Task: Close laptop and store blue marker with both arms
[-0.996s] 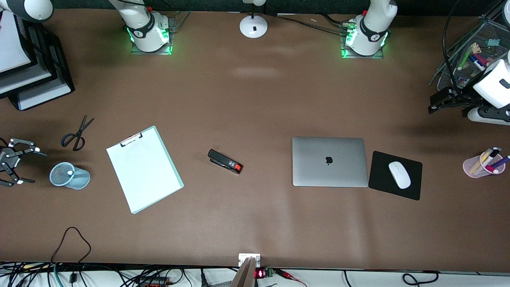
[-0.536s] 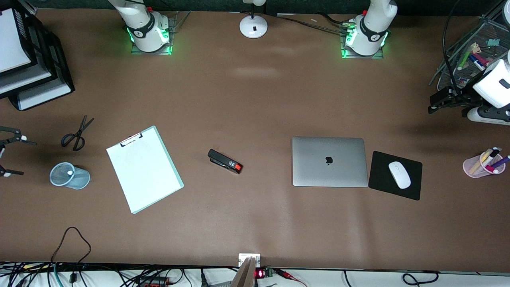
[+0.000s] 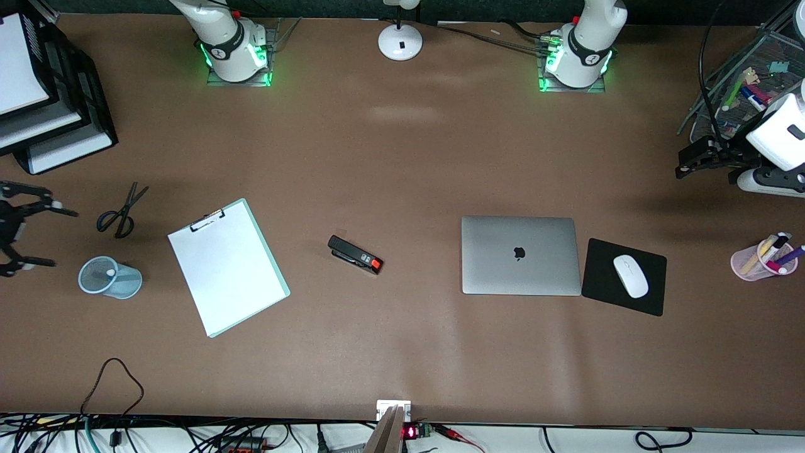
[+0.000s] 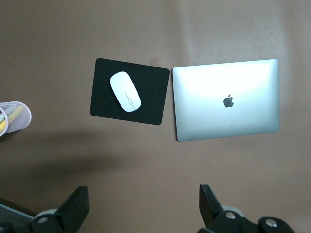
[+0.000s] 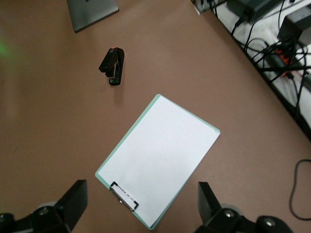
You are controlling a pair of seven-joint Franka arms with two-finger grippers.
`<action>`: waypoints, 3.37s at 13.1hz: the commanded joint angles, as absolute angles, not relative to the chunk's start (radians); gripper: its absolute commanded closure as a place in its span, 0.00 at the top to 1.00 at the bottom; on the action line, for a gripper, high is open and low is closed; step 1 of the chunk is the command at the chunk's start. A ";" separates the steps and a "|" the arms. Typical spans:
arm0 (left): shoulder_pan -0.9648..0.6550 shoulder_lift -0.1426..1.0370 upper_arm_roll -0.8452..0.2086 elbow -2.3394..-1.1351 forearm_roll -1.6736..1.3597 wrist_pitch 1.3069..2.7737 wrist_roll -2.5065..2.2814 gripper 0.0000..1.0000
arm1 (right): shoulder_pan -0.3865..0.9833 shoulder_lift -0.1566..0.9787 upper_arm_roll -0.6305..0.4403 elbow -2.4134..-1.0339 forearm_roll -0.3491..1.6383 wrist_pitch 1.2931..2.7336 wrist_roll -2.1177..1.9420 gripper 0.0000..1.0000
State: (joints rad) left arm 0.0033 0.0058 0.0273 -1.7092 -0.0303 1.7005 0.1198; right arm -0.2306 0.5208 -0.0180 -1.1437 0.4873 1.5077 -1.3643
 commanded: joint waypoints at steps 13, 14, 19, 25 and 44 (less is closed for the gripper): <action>0.002 -0.005 0.025 -1.703 -0.034 1.683 0.132 1.00 | 0.141 0.401 -0.029 -1.344 0.036 1.597 -0.128 1.00; 0.002 -0.003 0.025 -1.701 -0.034 1.684 0.132 1.00 | 0.138 0.379 -0.029 -1.367 0.026 1.586 -0.041 1.00; 0.000 -0.003 0.025 -1.698 -0.034 1.683 0.132 1.00 | 0.011 0.282 -0.043 -1.379 -0.052 1.514 0.014 1.00; 0.000 0.003 0.025 -1.697 -0.034 1.684 0.132 1.00 | -0.051 0.197 -0.040 -1.411 -0.038 1.469 0.008 1.00; 0.002 0.003 0.025 -1.697 -0.034 1.684 0.133 1.00 | -0.052 0.000 -0.041 -1.618 -0.002 1.549 -0.037 1.00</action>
